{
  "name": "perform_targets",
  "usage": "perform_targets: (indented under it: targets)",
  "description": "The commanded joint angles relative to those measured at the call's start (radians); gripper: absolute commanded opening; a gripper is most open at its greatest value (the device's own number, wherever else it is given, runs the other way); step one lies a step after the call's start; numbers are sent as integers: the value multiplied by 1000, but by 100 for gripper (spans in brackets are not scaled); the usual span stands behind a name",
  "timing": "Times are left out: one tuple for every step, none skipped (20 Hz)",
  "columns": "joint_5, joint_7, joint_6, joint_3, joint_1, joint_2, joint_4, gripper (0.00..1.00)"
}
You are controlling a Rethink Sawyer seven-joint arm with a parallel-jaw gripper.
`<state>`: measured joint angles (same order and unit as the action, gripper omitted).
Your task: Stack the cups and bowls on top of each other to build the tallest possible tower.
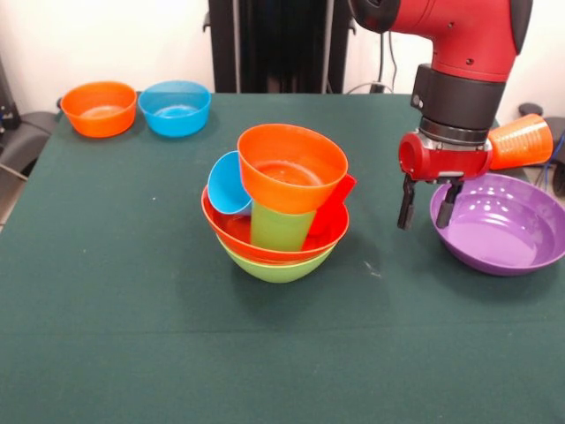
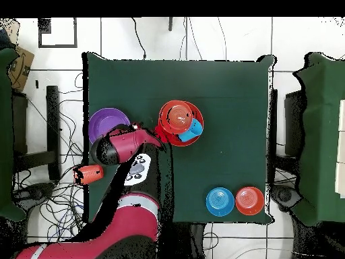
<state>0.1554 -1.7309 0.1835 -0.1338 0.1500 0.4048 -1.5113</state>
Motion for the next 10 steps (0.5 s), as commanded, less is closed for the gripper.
perform_targets:
  targets:
    - [-36, -164, -39, 88, 2, -31, 22, 100]
    - [-38, -167, -39, 89, 3, -33, 19, 100]
    - [-39, -168, -37, 92, 1, -34, 16, 100]
    - [-39, -168, -40, 95, -3, -36, 14, 100]
    - [-41, -172, -44, 95, 1, -41, 14, 100]
    - [-42, -174, -49, 91, 3, -44, 13, 100]
    - [-44, -178, -52, 89, 8, -49, 15, 100]
    - [-46, -179, -53, 89, 8, -50, 15, 100]
    - [-48, -181, -54, 89, 9, -52, 15, 100]
    - [-48, -181, -55, 89, 9, -53, 14, 100]
